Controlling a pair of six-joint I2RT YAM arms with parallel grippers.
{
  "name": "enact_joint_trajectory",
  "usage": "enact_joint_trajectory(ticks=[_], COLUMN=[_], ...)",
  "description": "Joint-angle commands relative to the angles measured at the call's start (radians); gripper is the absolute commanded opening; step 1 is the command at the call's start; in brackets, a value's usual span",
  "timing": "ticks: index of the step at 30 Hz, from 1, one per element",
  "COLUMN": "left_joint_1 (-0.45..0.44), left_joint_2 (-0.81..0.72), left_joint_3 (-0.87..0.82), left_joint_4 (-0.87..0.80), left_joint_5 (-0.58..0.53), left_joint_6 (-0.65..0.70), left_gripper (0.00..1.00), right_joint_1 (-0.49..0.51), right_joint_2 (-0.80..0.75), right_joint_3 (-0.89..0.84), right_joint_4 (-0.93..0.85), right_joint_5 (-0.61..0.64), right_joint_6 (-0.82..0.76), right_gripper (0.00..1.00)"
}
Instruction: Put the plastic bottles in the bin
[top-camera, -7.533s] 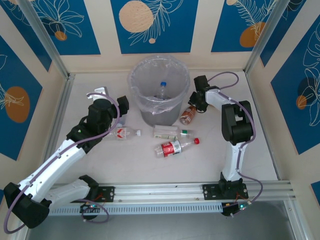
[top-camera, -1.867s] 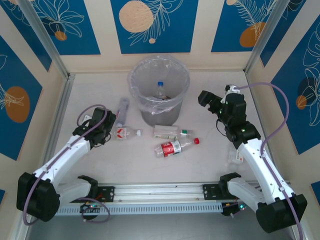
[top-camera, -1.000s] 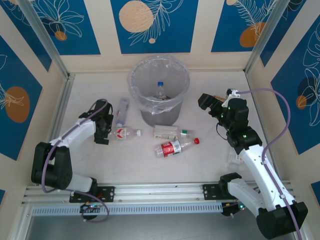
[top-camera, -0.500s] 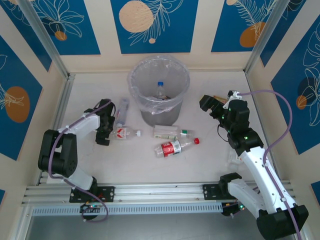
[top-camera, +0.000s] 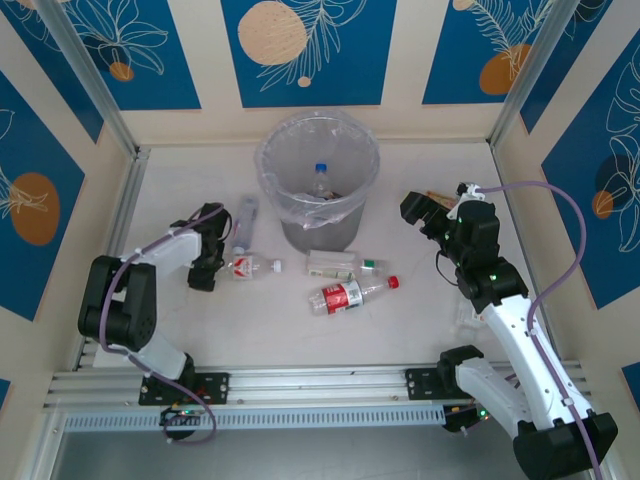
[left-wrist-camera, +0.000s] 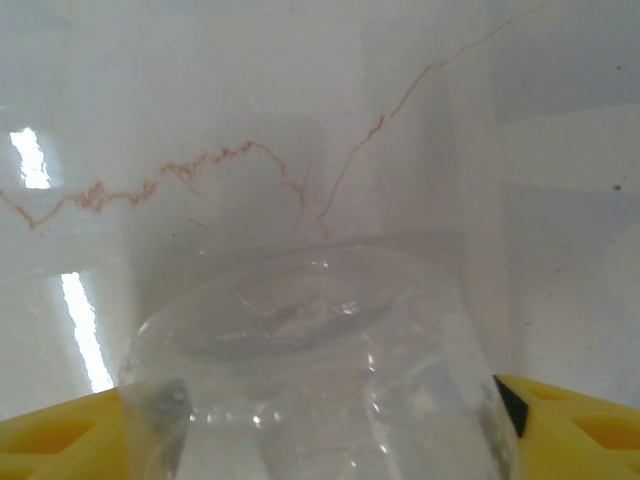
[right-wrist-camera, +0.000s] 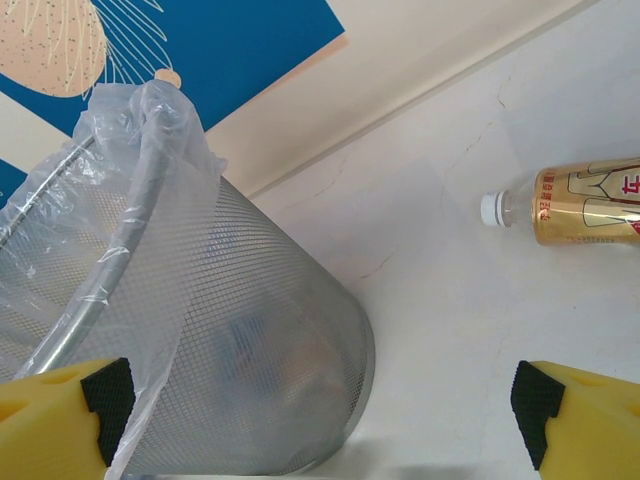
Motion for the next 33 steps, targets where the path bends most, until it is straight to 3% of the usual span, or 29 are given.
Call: enact_joint_trajectory(ticks=[1, 10, 14, 21, 33], left_joint_1=[0.017, 0.017, 0.016, 0.016, 0.017], left_joint_2=[0.036, 0.089, 0.088, 0.042, -0.152], left_joint_3=[0.01, 0.039, 0.044, 0.045, -0.104], left_joint_4=[-0.088, -0.086, -0.042, -0.103, 0.185], left_joint_5=[-0.01, -0.017, -0.052, -0.161, -0.243], left_joint_6=[-0.13, -0.053, 0.058, 0.115, 0.476], left_gripper=[0.71, 0.59, 0.58, 0.6, 0.64], right_joint_1=[-0.005, -0.005, -0.006, -0.005, -0.004], right_joint_2=[-0.013, -0.015, -0.015, -0.015, -0.009], right_joint_3=[-0.011, -0.01, -0.007, -0.005, -0.002], right_joint_4=[0.002, -0.013, -0.01, -0.013, 0.002], right_joint_5=[0.022, 0.03, 0.031, 0.036, 0.033], right_joint_6=[0.009, 0.005, 0.002, -0.002, 0.005], right_gripper=[0.99, 0.99, 0.99, 0.99, 0.99])
